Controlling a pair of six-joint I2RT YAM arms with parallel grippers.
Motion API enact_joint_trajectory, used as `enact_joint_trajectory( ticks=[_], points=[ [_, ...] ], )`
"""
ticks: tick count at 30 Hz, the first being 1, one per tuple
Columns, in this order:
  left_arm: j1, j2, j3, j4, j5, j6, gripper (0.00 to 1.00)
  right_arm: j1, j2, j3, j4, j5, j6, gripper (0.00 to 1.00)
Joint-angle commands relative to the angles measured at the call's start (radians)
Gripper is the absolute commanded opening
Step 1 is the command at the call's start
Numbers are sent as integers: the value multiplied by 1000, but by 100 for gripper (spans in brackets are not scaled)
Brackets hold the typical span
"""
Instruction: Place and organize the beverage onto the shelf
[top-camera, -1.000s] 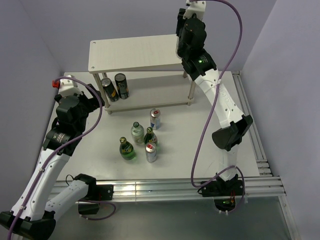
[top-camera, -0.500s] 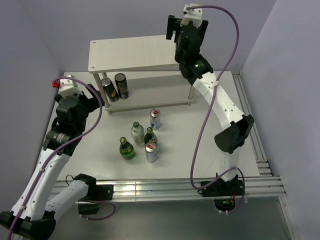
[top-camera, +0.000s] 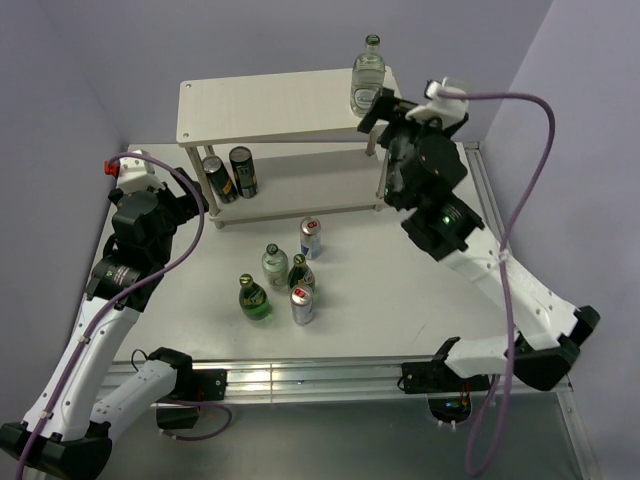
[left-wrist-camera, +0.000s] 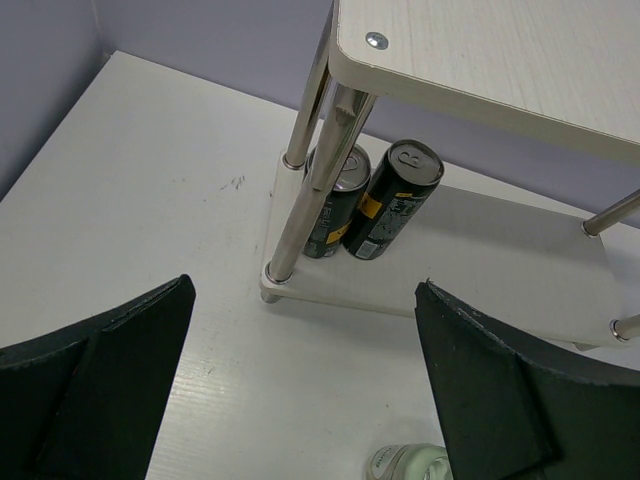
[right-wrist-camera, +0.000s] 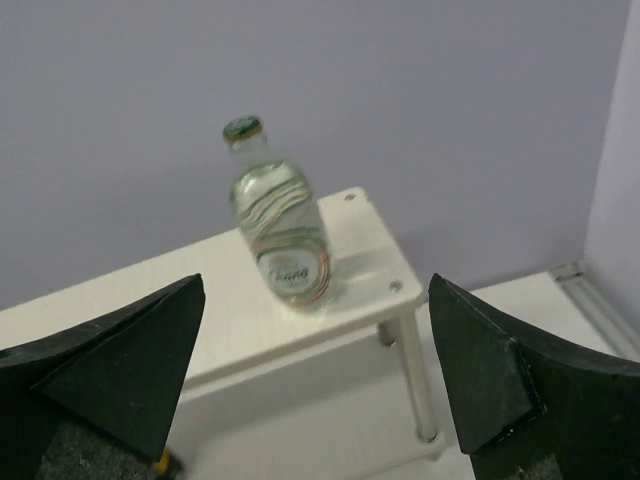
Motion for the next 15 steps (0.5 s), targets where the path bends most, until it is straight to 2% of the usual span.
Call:
enact_joint_trajectory(
  ticks=[1,3,6,7,10,12,15],
  points=[
    [6,-5,0,30,-7,-10,99,63,-88,-129,-75,37,174,100],
    [6,-7,0,30,-7,-10,99,126,-155,-257,-116,-99,267,100],
    [6,-5,0,28,-5,-10,99,221,-206,-439,-83,-257,344,100],
    [8,-4,0,28,-5,-12,99,249,-201,-473,-78,-271,355,100],
    [8,-4,0,28,-5,-12,99,382,-117,-527,-130,-183,426,100],
    [8,-7,-2,28,-7,-10,99,430,-68,-533,-222,-141,516,100],
    [8,-8,-2,27,-8,-10,99,462,-22,-578,-219,-173,588,100]
  ],
)
